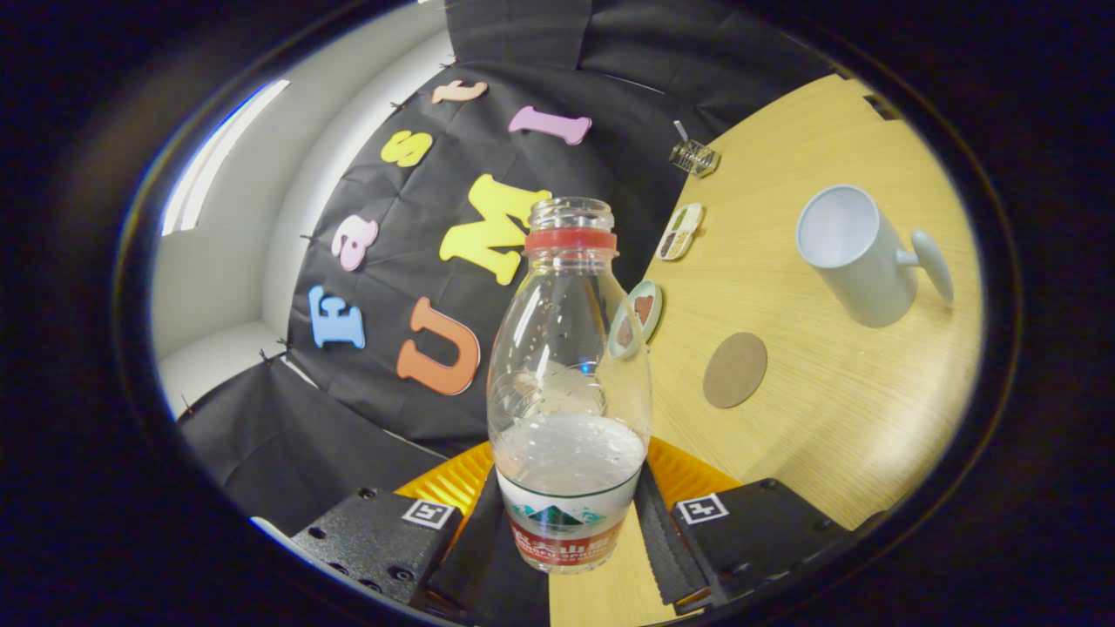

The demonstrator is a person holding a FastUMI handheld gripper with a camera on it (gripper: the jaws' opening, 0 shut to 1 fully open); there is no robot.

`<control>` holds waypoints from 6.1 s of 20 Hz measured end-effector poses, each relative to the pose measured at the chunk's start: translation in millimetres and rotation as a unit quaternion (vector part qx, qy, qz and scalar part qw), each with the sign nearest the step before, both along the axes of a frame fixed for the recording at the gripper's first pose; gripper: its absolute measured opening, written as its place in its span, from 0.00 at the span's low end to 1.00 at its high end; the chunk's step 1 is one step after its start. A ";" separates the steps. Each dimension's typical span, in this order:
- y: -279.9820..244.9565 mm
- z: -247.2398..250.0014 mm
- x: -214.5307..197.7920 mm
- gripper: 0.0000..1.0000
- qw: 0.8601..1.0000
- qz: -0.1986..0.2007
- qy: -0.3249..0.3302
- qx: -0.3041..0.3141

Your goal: Take the bottle from table, then pour the juice into the cup, finally place the bottle on the coaster

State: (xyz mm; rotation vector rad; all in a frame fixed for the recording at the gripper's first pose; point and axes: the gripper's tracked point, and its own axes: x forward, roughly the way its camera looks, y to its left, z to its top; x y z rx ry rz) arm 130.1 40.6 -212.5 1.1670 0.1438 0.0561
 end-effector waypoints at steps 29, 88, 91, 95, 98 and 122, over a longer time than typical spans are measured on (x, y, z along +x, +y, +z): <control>-40.3 12.2 5.7 0.77 0.972 0.009 -0.033 0.234; -50.1 11.7 -7.1 0.77 0.936 0.048 -0.006 0.348; -50.6 20.3 -6.4 0.77 0.935 0.050 -0.007 0.352; -51.6 28.2 -4.8 0.78 0.931 0.051 -0.010 0.360; -54.6 29.1 -3.5 0.78 0.928 0.047 -0.010 0.370; -76.8 96.0 1.2 0.78 0.899 0.039 -0.039 0.434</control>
